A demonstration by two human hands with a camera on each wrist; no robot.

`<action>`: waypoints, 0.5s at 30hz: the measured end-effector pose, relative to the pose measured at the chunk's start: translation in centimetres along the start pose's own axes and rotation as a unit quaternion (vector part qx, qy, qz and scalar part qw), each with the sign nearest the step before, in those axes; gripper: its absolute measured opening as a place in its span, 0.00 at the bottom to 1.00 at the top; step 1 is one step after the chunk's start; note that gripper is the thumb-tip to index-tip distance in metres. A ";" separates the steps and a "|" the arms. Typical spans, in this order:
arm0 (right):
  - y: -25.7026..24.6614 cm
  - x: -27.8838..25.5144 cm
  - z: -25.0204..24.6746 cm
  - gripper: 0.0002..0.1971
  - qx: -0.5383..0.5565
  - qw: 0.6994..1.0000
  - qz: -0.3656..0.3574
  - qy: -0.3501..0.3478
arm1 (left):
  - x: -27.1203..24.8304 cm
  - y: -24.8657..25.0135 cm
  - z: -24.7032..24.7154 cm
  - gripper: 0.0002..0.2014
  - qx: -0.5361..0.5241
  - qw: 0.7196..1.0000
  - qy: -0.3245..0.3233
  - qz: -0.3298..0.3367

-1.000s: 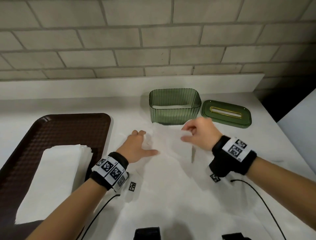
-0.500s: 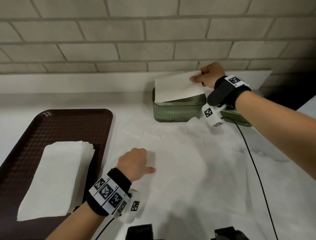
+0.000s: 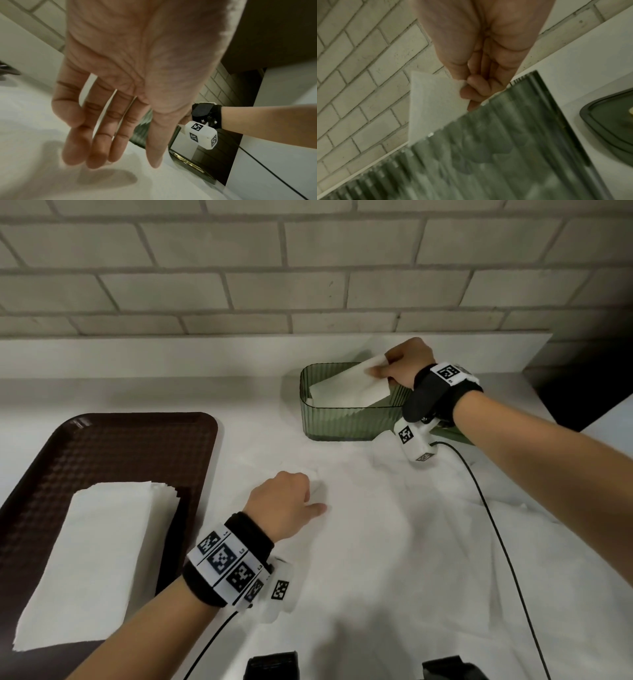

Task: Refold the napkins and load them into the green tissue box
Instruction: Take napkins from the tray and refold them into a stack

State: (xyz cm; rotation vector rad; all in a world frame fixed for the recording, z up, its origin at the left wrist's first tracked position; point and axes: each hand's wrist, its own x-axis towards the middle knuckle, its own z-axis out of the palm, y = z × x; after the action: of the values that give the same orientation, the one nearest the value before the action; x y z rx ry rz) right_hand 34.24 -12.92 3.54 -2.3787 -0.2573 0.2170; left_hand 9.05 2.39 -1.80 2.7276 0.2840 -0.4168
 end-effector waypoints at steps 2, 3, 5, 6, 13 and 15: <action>0.1 0.1 0.0 0.29 -0.016 1.000 -0.008 -0.005 | 0.4 0.8 -0.1 0.20 -0.002 1.000 0.002 0.011; 0.2 0.1 0.0 0.30 -0.035 0.999 -0.013 -0.013 | 0.6 1.2 -0.2 0.19 -0.009 1.000 0.002 0.015; 0.2 0.1 -0.2 0.29 -0.072 0.996 -0.027 -0.035 | 0.8 1.7 -0.3 0.19 -0.020 1.000 0.004 0.023; 0.3 0.1 -0.3 0.28 -0.082 0.995 -0.036 -0.037 | 0.9 1.9 -0.3 0.20 -0.024 0.999 0.006 0.028; 0.5 0.1 -1.4 0.14 -0.061 0.996 -0.062 -0.024 | 2.6 2.0 0.0 0.25 -0.116 0.993 0.011 0.028; 0.5 -0.1 -1.2 0.14 -0.080 0.993 -0.075 -0.042 | 3.3 2.0 0.2 0.26 -0.116 0.993 0.008 0.033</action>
State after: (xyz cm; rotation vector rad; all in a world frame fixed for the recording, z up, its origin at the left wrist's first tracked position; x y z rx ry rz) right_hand 34.46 -14.11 4.08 -2.4967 -0.5083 0.2345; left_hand 12.58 0.94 -2.33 2.5068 0.2291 -0.3222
